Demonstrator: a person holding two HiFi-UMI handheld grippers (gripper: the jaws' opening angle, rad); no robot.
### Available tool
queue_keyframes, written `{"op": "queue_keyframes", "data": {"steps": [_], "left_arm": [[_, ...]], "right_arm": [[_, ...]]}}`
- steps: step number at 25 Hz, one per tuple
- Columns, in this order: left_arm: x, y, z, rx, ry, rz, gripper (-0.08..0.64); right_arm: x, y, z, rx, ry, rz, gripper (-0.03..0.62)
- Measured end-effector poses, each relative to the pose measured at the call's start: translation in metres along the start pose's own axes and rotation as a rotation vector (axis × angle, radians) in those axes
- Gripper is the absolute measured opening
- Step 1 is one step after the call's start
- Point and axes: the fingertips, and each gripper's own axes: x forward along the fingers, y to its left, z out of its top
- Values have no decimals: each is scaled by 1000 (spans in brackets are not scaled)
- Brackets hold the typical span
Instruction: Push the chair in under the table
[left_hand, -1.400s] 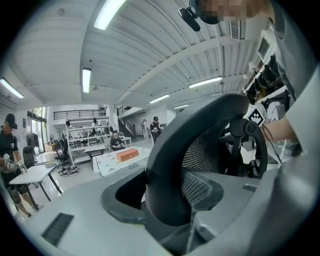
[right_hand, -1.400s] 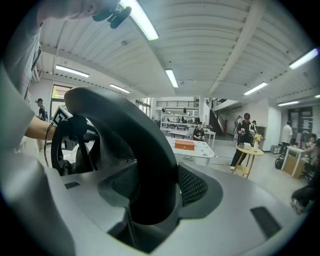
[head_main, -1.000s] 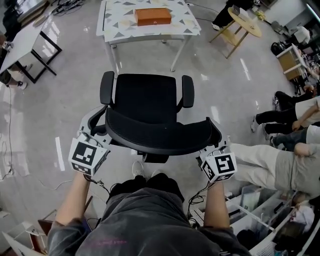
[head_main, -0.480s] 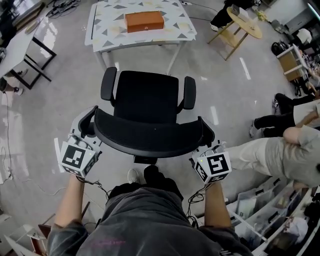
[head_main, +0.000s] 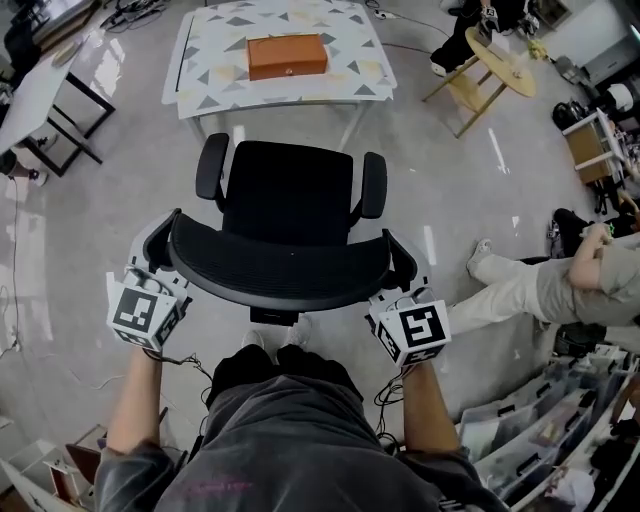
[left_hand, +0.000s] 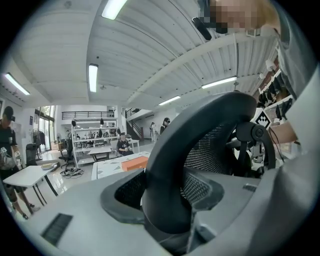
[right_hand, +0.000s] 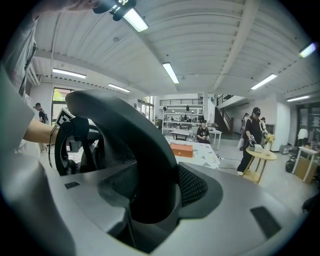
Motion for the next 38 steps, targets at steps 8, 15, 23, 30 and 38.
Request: {"op": "queue_keyframes", "data": {"steps": [8, 15, 23, 30, 38], "left_arm": [[48, 38, 11, 1, 18, 3, 221], [93, 83, 14, 3, 22, -22, 221], [119, 124, 24, -3, 19, -7, 221], [146, 143, 28, -4, 21, 2, 221], [169, 155, 32, -8, 25, 13, 221]], "right_arm": [[50, -27, 15, 7, 9, -5, 227], [105, -48, 29, 15, 2, -30, 227], [155, -61, 50, 12, -15, -26, 227], [185, -79, 57, 8, -9, -24, 227], [207, -97, 63, 2, -11, -19, 227]]}}
